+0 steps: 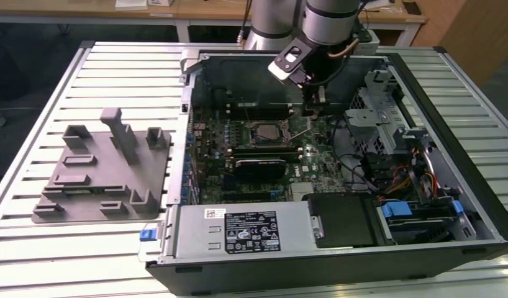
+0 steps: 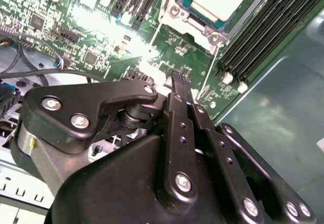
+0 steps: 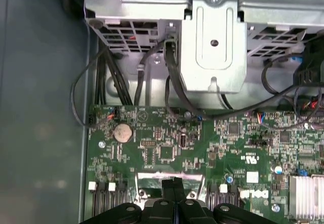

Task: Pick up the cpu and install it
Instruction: 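Close the cpu cover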

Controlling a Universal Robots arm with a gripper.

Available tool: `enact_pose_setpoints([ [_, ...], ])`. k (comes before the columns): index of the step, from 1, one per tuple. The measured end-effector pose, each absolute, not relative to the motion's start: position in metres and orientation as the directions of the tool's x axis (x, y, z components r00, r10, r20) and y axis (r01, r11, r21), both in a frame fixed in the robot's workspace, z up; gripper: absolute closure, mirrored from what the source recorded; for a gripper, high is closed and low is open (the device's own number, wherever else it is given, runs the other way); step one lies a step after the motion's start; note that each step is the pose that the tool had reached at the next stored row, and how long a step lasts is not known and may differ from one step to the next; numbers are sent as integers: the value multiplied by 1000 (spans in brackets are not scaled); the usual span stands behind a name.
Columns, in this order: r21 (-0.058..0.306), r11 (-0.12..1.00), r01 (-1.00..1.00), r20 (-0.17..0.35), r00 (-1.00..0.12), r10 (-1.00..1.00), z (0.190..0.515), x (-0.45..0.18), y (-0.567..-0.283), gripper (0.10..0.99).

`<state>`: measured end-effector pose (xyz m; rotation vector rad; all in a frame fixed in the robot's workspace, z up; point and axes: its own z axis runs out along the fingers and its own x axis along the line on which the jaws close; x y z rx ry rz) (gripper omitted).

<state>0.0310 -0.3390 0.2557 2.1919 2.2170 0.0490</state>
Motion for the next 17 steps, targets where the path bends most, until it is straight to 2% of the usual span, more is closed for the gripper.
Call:
enact_pose_setpoints([
  [17,39,11,999,5,-12,1000,256,58,-339,980],
])
